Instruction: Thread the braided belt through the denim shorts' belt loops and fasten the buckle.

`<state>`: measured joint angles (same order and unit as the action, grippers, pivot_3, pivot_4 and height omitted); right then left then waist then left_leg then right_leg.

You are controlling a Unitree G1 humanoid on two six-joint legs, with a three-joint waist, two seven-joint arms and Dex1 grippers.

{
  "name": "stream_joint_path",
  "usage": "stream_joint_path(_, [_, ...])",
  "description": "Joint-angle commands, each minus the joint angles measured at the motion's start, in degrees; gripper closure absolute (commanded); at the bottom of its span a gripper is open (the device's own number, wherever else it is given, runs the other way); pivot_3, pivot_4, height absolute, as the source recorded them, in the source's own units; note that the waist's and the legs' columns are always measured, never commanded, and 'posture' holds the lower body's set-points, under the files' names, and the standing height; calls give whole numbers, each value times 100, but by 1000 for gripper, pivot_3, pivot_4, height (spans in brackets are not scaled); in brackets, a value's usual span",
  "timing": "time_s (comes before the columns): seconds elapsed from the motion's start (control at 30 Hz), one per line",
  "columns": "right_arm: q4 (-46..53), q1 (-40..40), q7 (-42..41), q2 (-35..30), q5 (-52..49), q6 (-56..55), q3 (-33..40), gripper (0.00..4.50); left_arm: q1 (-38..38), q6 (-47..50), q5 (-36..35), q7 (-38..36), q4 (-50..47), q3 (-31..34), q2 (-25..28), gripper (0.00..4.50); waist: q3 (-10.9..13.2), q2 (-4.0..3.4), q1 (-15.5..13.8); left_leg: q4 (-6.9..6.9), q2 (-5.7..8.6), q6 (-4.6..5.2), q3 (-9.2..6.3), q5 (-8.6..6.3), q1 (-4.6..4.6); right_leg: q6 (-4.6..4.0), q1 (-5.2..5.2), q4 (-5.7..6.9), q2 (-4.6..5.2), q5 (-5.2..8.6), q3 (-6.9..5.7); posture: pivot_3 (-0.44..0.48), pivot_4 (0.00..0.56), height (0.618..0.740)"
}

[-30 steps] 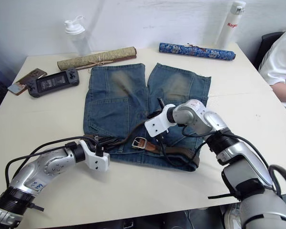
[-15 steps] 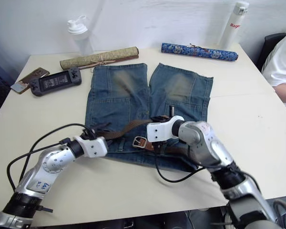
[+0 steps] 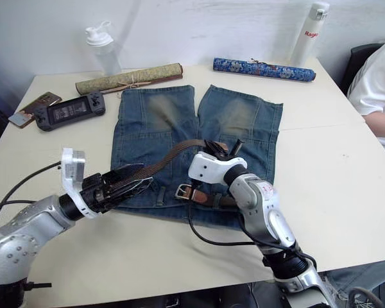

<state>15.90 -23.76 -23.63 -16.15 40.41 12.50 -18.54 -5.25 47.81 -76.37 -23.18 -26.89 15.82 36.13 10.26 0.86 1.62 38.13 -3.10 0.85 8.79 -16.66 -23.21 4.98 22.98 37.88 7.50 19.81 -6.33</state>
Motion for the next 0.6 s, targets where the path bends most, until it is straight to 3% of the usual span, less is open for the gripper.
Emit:
stream_joint_path(0.03, [82, -169, 180, 60, -40, -277, -96, 4500, 44, 389, -1665, 1005, 291, -180, -154, 700, 0, 0, 7, 1, 0, 0, -7, 0, 3, 0, -9, -3, -1, 0, -5, 0, 150, 717])
stream_joint_path(0.2, [51, -276, 354, 88, -52, -602, -202, 4500, 42, -8, -3103, 2877, 524, -852, -841, 700, 1, 3, -1, 3, 16, 1, -38, 0, 10, 2, -37, -14, 3, 1, -8, 0, 150, 717])
stream_joint_path(0.3, [35, -276, 394, 49, -95, -875, -266, 4500, -210, -491, -3556, 3750, 846, -962, -1380, 700, -1, 7, -15, 4, 18, 1, -45, 0, 13, 2, -45, -15, 2, 1, -9, 0, 150, 717])
stream_joint_path(0.6, [61, -168, 353, -41, -25, -1041, -347, 4500, -881, -768, -3662, 4352, 1077, -791, -2061, 700, -4, 14, -19, 2, 35, 6, -49, 6, 12, 7, -51, -16, -18, 3, -16, 0, 150, 717])
